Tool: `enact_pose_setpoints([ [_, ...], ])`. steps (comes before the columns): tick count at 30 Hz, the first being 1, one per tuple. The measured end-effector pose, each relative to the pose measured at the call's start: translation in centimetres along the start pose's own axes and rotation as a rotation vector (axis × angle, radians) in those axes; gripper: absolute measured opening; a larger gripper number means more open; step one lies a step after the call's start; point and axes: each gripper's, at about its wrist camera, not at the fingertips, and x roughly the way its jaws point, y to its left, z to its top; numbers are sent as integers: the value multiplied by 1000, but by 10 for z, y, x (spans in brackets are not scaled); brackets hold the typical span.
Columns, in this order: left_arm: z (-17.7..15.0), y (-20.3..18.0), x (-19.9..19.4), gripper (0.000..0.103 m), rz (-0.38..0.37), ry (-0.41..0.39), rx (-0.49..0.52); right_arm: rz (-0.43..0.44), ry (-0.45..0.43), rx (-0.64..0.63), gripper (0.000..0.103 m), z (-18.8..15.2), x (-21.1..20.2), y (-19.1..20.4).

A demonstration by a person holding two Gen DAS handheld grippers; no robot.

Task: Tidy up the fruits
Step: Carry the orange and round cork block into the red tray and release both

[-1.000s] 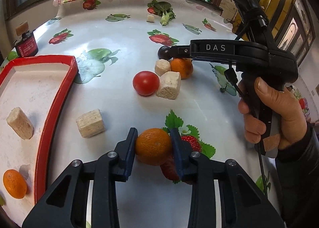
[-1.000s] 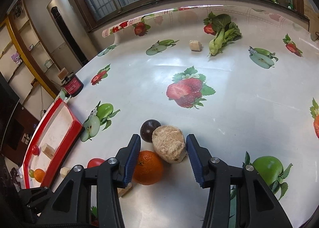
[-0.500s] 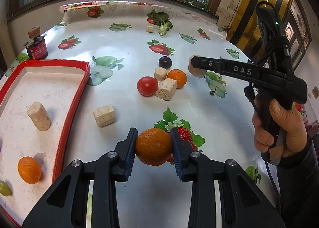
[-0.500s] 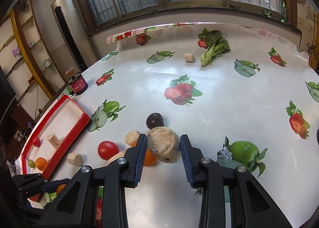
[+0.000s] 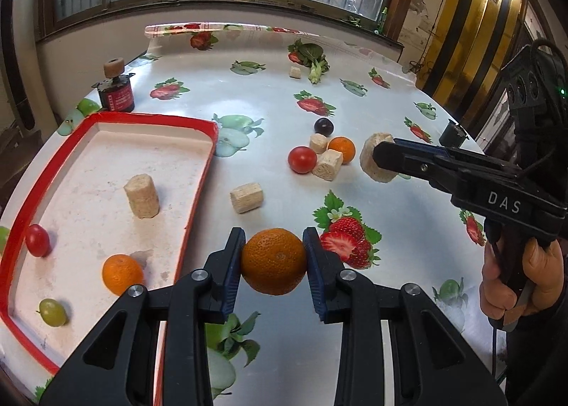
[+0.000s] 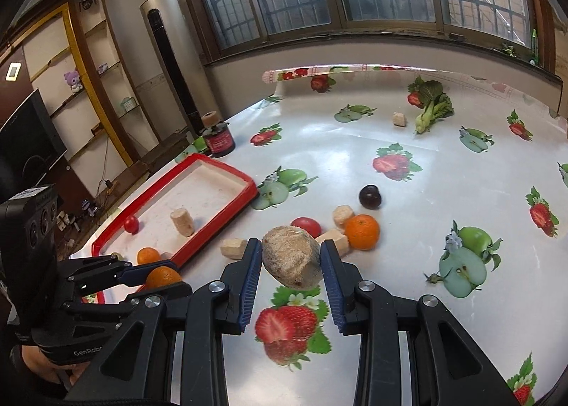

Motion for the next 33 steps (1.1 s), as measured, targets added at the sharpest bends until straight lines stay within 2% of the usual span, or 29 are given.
enact_pose_setpoints([
  [16, -12, 57, -34, 31, 81, -50, -89, 80, 33, -63, 35, -3, 18, 61],
  [33, -8, 103, -42, 31, 128, -68, -155, 127, 50, -96, 35, 15, 46, 90],
])
